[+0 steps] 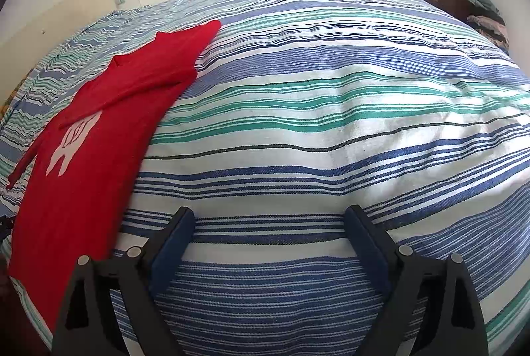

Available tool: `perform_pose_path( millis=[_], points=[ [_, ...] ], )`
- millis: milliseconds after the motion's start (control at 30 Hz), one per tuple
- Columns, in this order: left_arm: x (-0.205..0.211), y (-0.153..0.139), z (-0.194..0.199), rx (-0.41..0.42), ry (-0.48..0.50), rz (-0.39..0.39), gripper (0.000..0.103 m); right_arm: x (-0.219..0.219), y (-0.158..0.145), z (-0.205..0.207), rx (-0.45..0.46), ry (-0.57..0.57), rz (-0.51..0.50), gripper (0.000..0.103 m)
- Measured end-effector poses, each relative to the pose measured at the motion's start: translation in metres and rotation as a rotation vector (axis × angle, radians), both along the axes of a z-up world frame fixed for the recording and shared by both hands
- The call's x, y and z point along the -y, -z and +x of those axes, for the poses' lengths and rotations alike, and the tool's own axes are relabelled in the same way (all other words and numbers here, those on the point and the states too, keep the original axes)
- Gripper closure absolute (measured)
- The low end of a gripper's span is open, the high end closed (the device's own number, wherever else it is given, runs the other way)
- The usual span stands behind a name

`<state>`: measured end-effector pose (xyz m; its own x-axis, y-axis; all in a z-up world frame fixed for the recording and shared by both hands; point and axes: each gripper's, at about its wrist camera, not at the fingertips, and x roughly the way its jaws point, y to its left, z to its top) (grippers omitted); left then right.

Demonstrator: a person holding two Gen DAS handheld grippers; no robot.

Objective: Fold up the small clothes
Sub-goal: 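Lay the sleeve across the sweater body and open the right gripper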

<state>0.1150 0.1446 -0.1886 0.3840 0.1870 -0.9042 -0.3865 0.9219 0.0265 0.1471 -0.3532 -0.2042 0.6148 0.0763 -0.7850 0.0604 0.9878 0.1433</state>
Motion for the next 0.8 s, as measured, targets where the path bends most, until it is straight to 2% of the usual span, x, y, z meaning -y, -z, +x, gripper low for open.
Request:
perform_pose_path(
  millis=[800],
  points=[
    [0.0029, 0.002, 0.002, -0.016, 0.01, 0.031, 0.0, -0.0015, 0.0002, 0.0004, 0.001, 0.0, -0.002, 0.01]
  ],
)
